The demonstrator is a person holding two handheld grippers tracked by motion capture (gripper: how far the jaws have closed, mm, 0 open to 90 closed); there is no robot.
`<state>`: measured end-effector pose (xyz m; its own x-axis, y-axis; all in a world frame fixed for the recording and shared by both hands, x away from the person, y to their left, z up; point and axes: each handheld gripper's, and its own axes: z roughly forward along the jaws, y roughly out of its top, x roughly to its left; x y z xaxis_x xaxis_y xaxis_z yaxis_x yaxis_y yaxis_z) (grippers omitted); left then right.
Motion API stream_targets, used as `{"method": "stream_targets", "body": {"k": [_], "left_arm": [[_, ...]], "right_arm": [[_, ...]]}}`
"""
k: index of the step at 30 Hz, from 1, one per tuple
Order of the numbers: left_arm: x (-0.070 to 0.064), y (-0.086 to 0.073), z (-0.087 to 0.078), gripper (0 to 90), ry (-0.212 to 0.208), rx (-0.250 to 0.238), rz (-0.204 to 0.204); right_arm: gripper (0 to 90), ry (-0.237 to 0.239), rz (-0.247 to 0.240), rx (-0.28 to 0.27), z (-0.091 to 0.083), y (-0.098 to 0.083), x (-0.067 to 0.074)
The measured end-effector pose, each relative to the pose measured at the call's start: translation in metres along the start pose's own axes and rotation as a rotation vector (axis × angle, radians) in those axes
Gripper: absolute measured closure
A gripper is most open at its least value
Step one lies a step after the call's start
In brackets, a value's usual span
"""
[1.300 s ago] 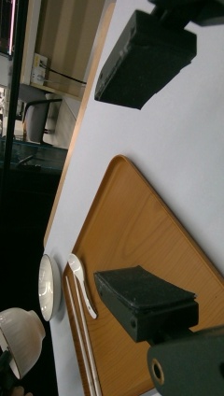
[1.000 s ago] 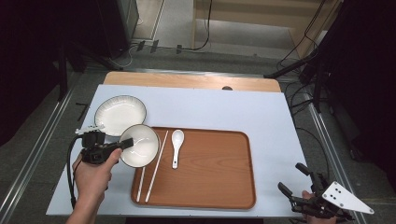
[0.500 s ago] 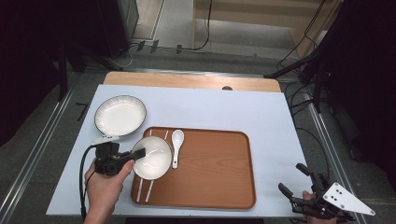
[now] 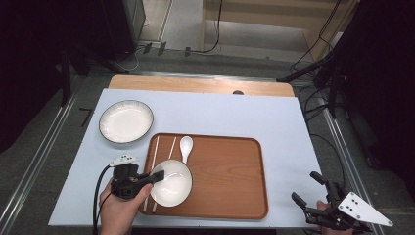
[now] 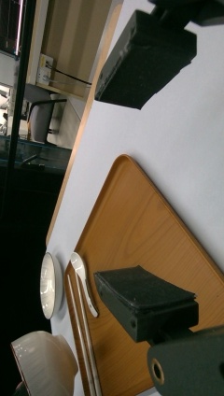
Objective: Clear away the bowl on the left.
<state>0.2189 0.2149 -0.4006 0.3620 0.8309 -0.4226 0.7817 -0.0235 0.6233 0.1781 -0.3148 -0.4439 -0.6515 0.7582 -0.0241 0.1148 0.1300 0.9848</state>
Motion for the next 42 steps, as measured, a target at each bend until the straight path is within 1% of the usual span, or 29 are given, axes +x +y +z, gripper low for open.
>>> {"method": "stream_targets", "body": {"k": [3, 6, 8, 13, 16, 18, 21, 25, 28, 32, 35, 38, 40, 42], "left_arm": [[-0.003, -0.006, 0.005, 81.8, -0.003, 0.027, 0.016], [-0.005, -0.011, 0.008, 81.8, -0.003, 0.049, 0.022], [-0.006, -0.014, 0.012, 81.8, 0.005, 0.062, 0.032], [-0.005, -0.018, 0.017, 81.7, 0.010, 0.084, 0.032], [-0.005, -0.021, 0.020, 81.7, 0.007, 0.101, 0.034], [-0.006, -0.022, 0.022, 81.7, 0.011, 0.109, 0.043], [-0.006, -0.023, 0.023, 81.7, 0.021, 0.117, 0.053], [-0.006, -0.024, 0.026, 81.7, 0.013, 0.129, 0.054], [-0.008, -0.025, 0.027, 81.6, 0.016, 0.140, 0.080], [-0.008, -0.025, 0.031, 81.5, 0.041, 0.148, 0.094], [-0.007, -0.026, 0.033, 81.5, 0.044, 0.154, 0.092], [-0.006, -0.025, 0.034, 81.4, 0.034, 0.158, 0.091], [-0.005, -0.024, 0.035, 81.2, 0.028, 0.156, 0.080], [-0.005, -0.024, 0.037, 81.0, 0.036, 0.156, 0.080]], "right_arm": [[13.1, 0.001, 0.000, 0.004, 0.000, 0.000, 0.000], [13.1, 0.001, 0.000, 0.003, 0.000, 0.000, 0.000], [13.1, -0.002, 0.000, 0.002, 0.000, 0.000, 0.000], [13.1, -0.001, -0.001, 0.004, 0.000, 0.000, 0.000], [13.1, 0.001, -0.001, 0.006, 0.000, 0.000, 0.000], [13.1, 0.001, -0.001, 0.006, 0.000, -0.001, 0.000], [13.1, 0.002, 0.000, 0.008, 0.001, -0.001, 0.000], [13.1, 0.002, -0.002, 0.009, 0.001, -0.001, 0.000], [13.1, 0.002, -0.002, 0.011, 0.001, -0.001, 0.000], [13.1, 0.002, -0.004, 0.010, 0.001, -0.001, 0.001], [13.1, 0.001, -0.003, 0.009, 0.001, -0.001, 0.001], [13.1, 0.002, -0.006, 0.009, 0.001, -0.001, 0.001], [13.1, -0.001, -0.004, 0.010, 0.001, -0.001, 0.000], [13.1, -0.001, -0.004, 0.010, 0.001, -0.001, 0.000]]}}
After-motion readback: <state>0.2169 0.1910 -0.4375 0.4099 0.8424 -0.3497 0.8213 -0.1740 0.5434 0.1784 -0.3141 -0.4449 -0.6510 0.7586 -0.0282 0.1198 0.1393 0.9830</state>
